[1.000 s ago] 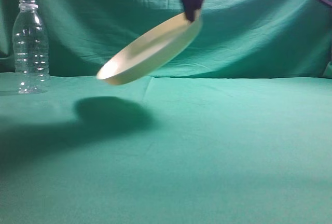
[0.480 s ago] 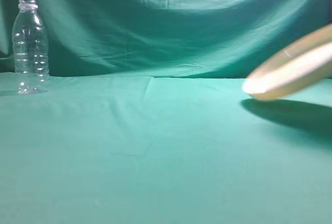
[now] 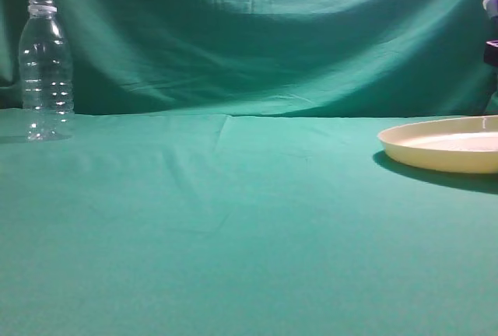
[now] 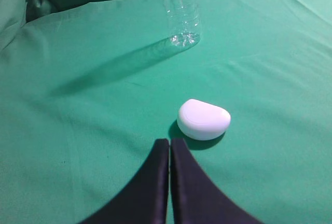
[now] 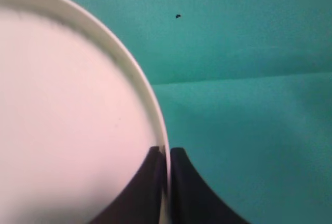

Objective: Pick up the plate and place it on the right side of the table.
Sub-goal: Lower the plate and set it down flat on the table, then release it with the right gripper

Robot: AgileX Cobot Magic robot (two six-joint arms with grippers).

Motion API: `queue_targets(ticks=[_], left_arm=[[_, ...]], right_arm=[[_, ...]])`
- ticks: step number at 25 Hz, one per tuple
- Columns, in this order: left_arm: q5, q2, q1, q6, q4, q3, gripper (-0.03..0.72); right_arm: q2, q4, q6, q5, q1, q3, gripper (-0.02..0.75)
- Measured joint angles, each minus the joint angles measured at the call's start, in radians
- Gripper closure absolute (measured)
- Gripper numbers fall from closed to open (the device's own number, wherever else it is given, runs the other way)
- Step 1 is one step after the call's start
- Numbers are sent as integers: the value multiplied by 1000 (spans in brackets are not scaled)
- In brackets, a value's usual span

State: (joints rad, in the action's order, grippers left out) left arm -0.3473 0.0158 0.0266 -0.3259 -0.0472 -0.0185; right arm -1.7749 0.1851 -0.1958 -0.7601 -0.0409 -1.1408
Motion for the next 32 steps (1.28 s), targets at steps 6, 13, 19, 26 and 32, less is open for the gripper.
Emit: queue_targets(ticks=[6, 13, 19, 26, 32], left_arm=[[0, 0, 0, 0, 0, 0, 688], [0, 0, 0, 0, 0, 0, 688], [0, 0, 0, 0, 0, 0, 688], [0, 0, 0, 0, 0, 0, 688], [0, 0, 0, 0, 0, 0, 688]], right_arm=[[-53, -7, 4, 43, 1, 11, 666], [-20, -10, 6, -37, 1, -25, 434], [204, -33, 6, -101, -30, -53, 489], [529, -64, 6, -206, -125, -53, 738], [810, -143, 6, -230, -172, -26, 738]])
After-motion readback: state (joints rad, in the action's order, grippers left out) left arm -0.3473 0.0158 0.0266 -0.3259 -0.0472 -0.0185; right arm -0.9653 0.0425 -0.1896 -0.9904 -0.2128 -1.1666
